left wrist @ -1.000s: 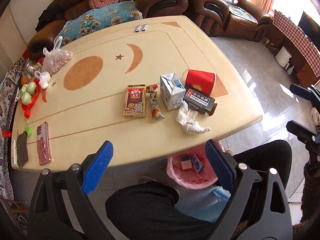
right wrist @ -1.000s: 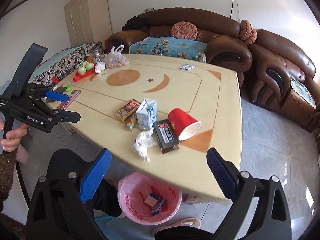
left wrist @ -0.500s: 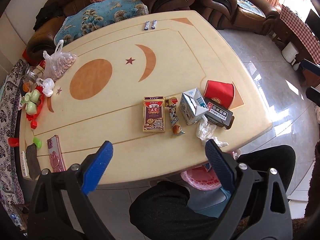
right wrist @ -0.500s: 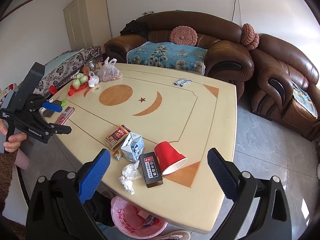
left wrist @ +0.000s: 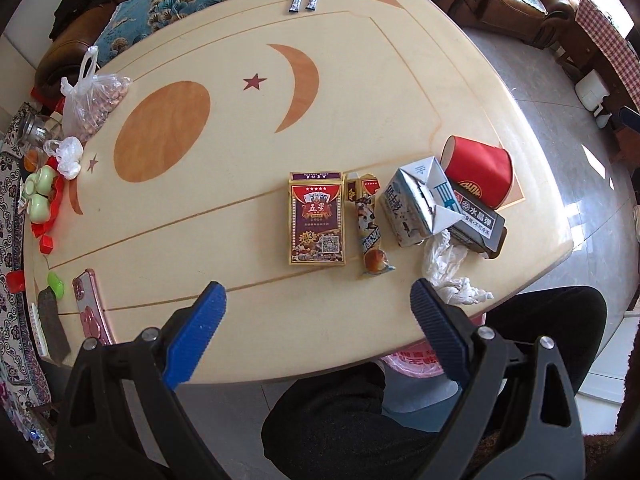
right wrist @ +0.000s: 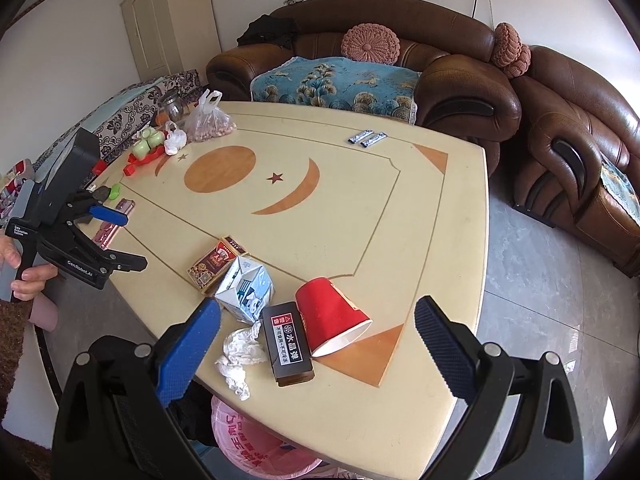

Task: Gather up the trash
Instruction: 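Raise both tools back over the table toward the remaining items, then grasp the purple playing-card box with the left tool while the right tool grasps the red cup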

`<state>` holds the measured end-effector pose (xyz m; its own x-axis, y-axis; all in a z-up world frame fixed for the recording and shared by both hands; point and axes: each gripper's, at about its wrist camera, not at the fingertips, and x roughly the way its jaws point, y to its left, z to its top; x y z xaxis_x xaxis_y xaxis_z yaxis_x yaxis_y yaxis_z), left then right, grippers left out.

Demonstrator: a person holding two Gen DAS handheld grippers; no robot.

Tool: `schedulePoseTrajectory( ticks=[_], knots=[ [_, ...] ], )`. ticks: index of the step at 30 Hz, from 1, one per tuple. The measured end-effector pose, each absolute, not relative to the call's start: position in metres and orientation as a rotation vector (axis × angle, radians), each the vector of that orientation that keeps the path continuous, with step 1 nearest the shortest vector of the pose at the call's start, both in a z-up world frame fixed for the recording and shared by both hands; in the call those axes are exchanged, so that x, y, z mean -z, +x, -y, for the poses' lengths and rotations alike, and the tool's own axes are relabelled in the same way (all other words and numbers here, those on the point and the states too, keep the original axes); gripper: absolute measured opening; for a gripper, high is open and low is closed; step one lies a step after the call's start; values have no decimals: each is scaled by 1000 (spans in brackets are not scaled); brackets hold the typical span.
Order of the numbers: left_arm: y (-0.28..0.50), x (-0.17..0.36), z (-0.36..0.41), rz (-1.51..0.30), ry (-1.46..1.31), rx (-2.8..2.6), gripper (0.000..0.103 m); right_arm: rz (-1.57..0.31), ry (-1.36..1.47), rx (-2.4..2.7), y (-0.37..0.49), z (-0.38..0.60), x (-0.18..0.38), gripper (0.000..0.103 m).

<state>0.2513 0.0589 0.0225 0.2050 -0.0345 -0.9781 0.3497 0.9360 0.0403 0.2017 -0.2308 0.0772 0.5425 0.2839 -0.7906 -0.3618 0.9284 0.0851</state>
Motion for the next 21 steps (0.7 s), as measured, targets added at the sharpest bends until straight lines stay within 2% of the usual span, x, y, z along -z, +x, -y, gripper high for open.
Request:
schedulePoseTrajectory(
  ticks=[21],
  knots=[
    [303,74,-54,-1509,292,286,91,-1099,-102,-396,265,225,16,95]
  ],
)
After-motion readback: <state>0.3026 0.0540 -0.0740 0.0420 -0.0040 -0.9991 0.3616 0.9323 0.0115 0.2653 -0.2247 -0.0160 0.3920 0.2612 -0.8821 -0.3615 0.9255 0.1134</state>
